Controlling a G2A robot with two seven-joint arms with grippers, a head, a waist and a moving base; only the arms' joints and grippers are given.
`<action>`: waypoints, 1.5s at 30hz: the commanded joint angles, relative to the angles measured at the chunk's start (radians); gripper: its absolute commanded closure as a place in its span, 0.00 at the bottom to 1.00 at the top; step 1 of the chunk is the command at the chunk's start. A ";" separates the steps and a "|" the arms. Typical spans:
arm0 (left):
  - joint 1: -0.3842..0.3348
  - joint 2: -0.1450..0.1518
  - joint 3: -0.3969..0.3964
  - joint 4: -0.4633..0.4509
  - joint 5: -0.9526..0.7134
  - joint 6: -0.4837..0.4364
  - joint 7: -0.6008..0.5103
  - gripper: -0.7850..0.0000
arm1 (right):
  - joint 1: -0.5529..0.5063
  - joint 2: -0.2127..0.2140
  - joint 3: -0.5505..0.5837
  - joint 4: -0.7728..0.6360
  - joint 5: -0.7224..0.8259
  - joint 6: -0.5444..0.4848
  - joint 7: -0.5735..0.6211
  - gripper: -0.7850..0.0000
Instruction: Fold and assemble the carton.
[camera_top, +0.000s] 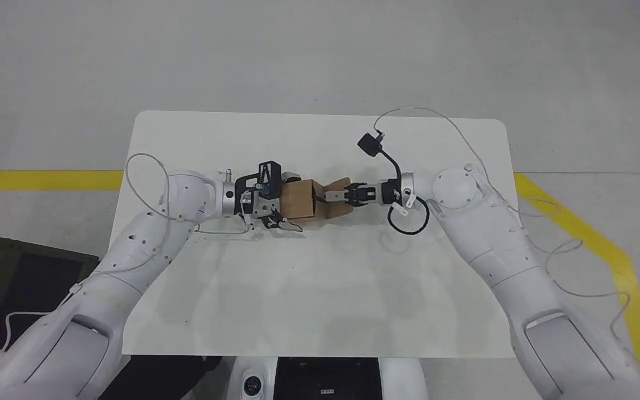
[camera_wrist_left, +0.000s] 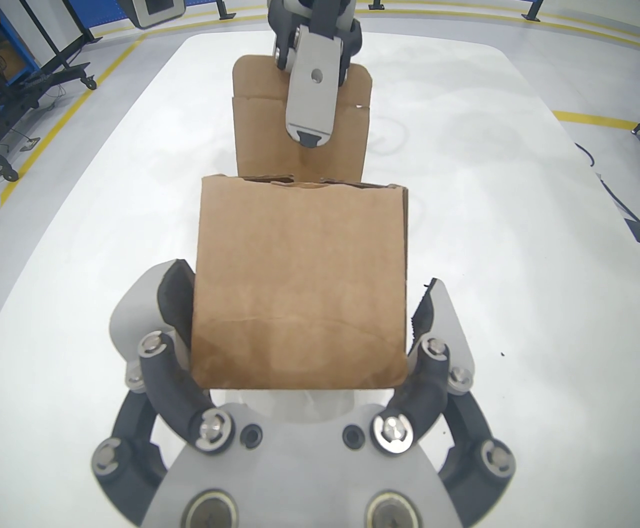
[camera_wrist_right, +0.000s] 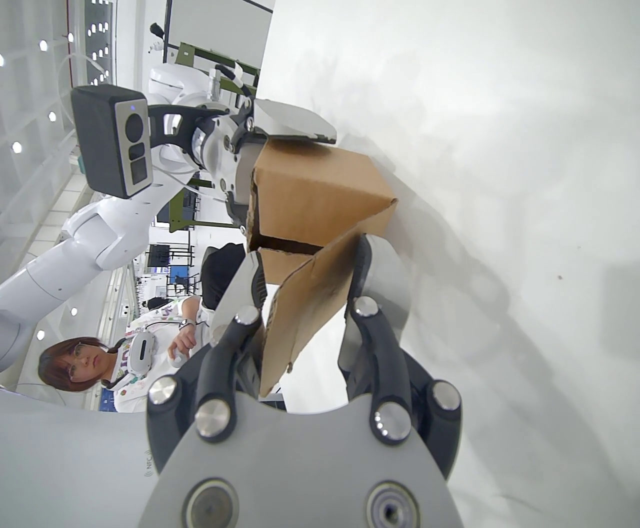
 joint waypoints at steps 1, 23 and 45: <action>0.000 0.000 0.000 0.000 0.001 0.000 0.001 0.00 | -0.003 0.003 0.006 -0.015 -0.003 0.004 0.001 0.58; -0.003 0.000 0.005 0.002 0.004 0.000 0.001 0.00 | 0.024 -0.017 -0.031 0.009 0.028 -0.030 0.011 0.33; -0.004 -0.001 0.009 0.006 0.009 0.000 0.004 0.00 | 0.024 -0.040 -0.043 0.077 0.126 -0.139 0.001 0.52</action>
